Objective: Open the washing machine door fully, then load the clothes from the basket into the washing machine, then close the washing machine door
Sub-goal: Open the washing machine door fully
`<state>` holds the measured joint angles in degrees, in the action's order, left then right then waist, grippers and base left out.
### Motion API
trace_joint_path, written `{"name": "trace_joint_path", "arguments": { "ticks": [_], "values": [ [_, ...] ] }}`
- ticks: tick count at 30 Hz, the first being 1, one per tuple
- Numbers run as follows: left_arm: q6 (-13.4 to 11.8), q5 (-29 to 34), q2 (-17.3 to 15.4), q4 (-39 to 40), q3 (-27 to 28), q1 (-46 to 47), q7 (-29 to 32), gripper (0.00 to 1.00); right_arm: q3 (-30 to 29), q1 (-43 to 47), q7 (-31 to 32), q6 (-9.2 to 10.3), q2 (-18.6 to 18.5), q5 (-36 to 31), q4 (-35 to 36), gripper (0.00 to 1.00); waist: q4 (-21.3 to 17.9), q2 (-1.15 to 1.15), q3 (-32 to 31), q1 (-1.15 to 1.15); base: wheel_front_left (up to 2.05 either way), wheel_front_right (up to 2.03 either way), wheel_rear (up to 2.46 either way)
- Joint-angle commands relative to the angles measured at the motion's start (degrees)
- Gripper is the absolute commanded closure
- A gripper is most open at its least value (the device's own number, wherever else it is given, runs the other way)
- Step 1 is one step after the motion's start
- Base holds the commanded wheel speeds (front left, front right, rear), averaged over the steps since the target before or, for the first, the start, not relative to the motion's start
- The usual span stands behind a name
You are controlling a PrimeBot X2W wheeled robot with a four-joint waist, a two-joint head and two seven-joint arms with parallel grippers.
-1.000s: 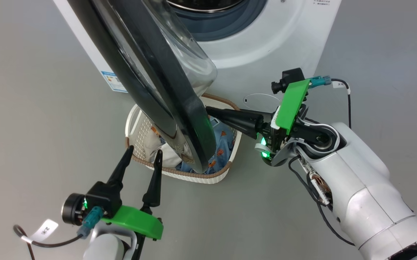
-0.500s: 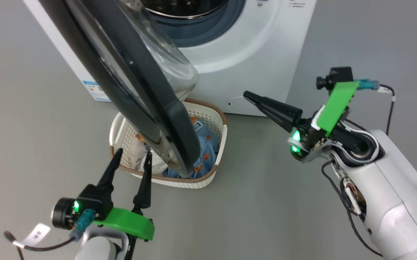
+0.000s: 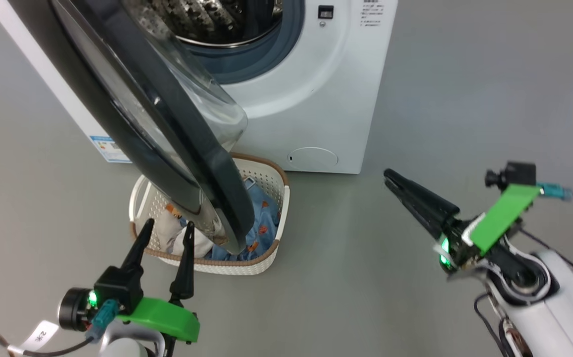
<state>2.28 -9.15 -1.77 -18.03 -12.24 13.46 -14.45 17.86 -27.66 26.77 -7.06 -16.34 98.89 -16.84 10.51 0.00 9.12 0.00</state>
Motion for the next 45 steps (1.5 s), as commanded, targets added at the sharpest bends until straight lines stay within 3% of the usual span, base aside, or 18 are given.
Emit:
{"name": "trace_joint_path", "arguments": {
  "ticks": [1, 15, 23, 28, 32, 41, 42, 45],
  "values": [
    [0.3, 0.5, -1.1, 0.9, 2.3, 0.1, -0.5, 0.0, 0.1, 1.9, -1.1, -0.43, -0.3, -0.7, 2.5, 0.0, -0.8, 0.0, -0.8, 0.0, 0.0, 0.0, 0.0],
    [0.8, 0.6, -1.1, 0.7, 5.2, -3.4, -0.5, 0.0, -5.8, 20.6, -14.6, -0.43, -2.3, -6.5, 9.8, 0.0, -3.8, 0.0, -3.6, 0.0, 0.0, 0.0, 0.0],
    [1.1, 1.0, -1.1, 0.2, 5.8, -4.3, -0.5, 0.0, -8.0, 25.6, -24.4, -0.43, -3.1, -14.5, 11.5, 0.0, -4.3, 0.0, -4.9, 0.0, 0.0, 0.0, 0.0],
    [1.4, 1.3, -1.1, 0.0, 6.1, -4.4, -0.5, 0.0, -10.0, 25.8, -33.2, -0.43, -4.2, -24.0, 10.6, 0.0, -4.6, 0.0, -5.6, 0.0, 0.0, 0.0, 0.0],
    [1.6, 1.1, -1.1, -0.1, 6.3, -4.7, -0.5, 0.0, -13.1, 25.4, -39.5, -0.43, -5.2, -36.8, 8.1, 0.0, -4.8, 0.0, -6.1, 0.0, 0.0, 0.0, 0.0],
    [1.8, 0.6, -1.1, -0.3, 6.2, -4.9, -0.5, 0.0, -22.8, 24.8, -41.5, -0.43, 0.8, -69.3, 9.6, 0.0, -4.8, 0.0, -6.7, 0.0, 0.0, 0.0, 0.0],
    [1.8, 0.6, -1.1, -0.3, 6.2, -4.9, -0.5, 0.0, -22.8, 24.8, -41.5, -0.43, 0.8, -69.3, 9.6, 0.0, -4.8, 0.0, -6.7, 0.0, 0.0, 0.0, 0.0],
    [1.7, 0.5, -1.1, -0.3, 6.2, -4.8, -0.5, 0.0, -23.5, 25.3, -41.3, -0.43, 3.1, -77.6, 11.0, 0.0, -4.7, 0.0, -6.7, 0.0, 0.0, 0.0, 0.0]
  ]
}}
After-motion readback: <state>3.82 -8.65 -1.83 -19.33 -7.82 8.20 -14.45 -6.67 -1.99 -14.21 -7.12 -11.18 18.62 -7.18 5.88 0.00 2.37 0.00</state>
